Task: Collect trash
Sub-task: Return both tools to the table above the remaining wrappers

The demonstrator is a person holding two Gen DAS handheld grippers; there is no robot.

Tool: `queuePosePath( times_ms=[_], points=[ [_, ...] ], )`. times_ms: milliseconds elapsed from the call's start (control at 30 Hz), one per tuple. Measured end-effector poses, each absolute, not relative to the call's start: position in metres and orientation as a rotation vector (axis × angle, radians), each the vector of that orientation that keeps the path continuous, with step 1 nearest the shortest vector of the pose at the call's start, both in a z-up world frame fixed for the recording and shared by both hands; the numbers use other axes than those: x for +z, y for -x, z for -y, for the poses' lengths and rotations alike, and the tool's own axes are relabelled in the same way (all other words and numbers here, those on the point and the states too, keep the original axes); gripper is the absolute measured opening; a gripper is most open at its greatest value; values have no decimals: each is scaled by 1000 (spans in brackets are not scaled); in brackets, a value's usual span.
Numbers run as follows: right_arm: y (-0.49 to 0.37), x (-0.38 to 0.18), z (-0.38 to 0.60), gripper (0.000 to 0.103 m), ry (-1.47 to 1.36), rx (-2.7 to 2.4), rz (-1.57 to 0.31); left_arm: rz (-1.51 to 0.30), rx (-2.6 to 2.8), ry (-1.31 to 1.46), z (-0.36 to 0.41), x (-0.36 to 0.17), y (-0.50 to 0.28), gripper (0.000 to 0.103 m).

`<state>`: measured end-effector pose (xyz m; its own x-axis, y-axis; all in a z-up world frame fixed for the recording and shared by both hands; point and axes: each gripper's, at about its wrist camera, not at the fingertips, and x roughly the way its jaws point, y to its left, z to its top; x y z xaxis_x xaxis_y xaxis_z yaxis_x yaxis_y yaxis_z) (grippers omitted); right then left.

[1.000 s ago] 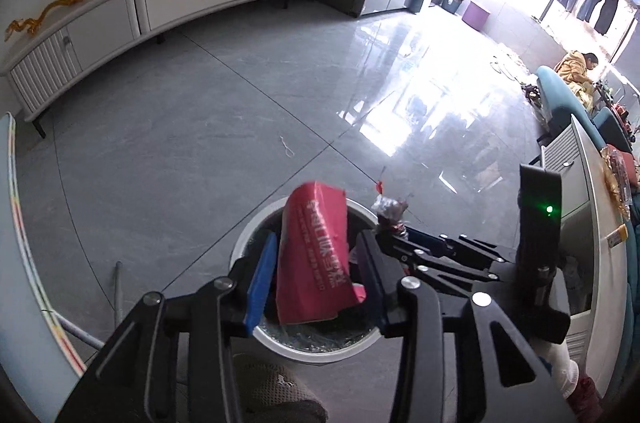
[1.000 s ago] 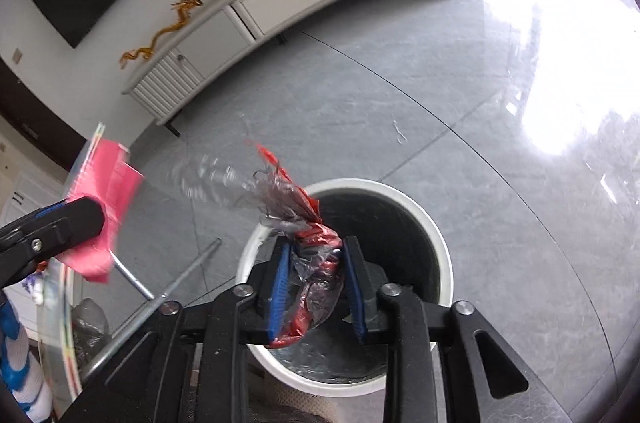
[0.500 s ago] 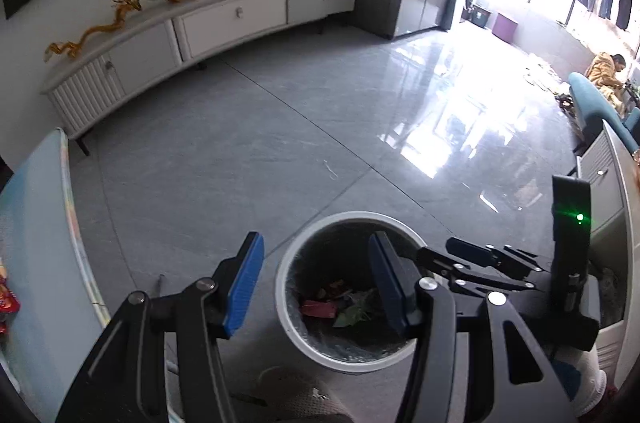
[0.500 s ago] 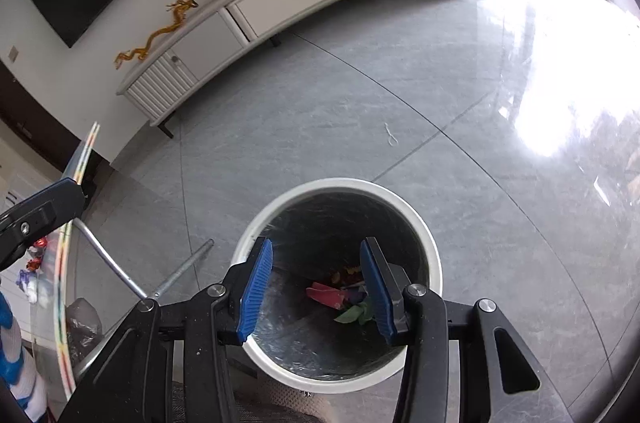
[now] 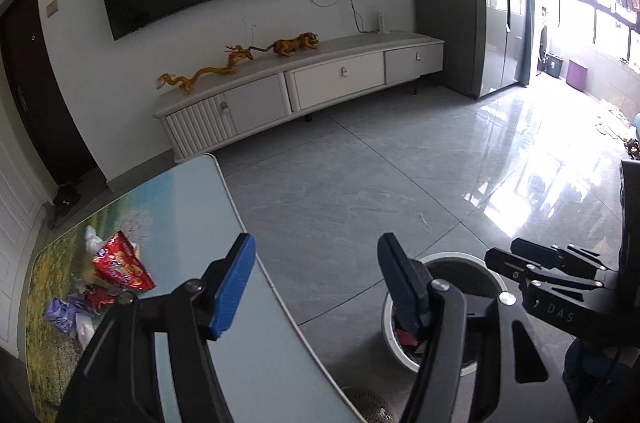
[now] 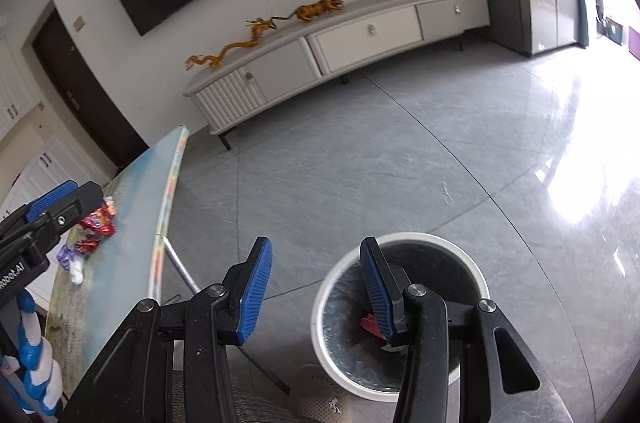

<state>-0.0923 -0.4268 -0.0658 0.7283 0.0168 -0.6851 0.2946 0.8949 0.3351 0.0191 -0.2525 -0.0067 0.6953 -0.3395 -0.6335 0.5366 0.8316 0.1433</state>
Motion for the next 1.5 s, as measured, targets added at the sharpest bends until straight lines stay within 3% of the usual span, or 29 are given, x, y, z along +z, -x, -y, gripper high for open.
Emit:
queuePosePath(
  times_ms=[967,1267,1500],
  points=[
    [14,11,253,43,-219,126,-721,-553,-163,-103,16,25,-53,62],
    [-31,41,212,43,-198,245,-676,-529,10,-63,-84,56,-85,62],
    [-72,18,178,44,-168,327,-727,-616,7,-3,-117,37,-107,62]
  ],
)
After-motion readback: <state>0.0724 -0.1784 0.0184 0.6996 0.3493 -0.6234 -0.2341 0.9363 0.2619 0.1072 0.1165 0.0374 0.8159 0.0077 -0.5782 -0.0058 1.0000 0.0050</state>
